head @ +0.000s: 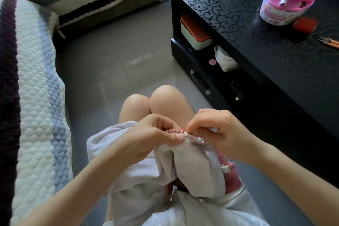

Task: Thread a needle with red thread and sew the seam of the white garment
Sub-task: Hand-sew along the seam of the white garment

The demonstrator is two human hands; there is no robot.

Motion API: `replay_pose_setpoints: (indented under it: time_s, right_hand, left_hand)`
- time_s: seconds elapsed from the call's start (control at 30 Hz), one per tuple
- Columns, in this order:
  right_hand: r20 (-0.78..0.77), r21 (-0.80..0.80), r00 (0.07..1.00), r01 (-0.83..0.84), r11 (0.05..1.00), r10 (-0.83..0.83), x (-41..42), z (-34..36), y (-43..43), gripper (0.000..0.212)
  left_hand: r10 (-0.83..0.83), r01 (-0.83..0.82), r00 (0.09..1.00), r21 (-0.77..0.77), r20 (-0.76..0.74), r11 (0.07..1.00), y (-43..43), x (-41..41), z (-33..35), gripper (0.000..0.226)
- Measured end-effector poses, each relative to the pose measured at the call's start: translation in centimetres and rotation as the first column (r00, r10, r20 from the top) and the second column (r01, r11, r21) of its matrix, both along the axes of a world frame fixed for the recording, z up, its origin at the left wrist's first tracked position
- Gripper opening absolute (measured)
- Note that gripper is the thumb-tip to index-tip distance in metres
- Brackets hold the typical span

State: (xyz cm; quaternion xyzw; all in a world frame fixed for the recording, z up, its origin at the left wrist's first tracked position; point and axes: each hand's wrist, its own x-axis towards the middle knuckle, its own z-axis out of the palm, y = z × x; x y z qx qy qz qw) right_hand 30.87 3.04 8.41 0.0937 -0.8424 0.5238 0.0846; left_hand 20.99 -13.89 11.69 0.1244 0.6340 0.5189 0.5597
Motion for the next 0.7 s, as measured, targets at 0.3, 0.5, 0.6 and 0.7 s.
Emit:
replay_pose_setpoints:
  time_s: [0.3, 0.5, 0.6, 0.7]
  right_hand:
    - [0.112, -0.078, 0.991, 0.084, 0.993, -0.075, 0.7, -1.6, 0.9, 0.012]
    - [0.091, -0.188, 0.993, 0.091, 0.978, -0.075, 0.8, -1.9, -0.1, 0.013]
    - [0.128, -0.348, 0.986, 0.142, 0.926, -0.103, 0.9, -1.9, -1.1, 0.006]
    - [0.209, -0.462, 0.97, 0.212, 0.861, -0.126, 0.8, -1.8, -1.6, 0.005]
  left_hand:
    - [0.062, -0.063, 0.998, 0.113, 0.015, 0.992, -0.4, 0.0, 0.0, 0.002]
    - [0.168, -0.164, 0.986, 0.142, -0.02, 0.976, 0.0, 0.5, -0.1, 0.005]
    - [0.212, -0.198, 0.974, 0.159, -0.079, 0.967, 0.1, 0.7, -0.4, 0.005]
    - [0.291, -0.256, 0.942, 0.201, -0.168, 0.946, 0.2, 0.9, -0.7, 0.004]
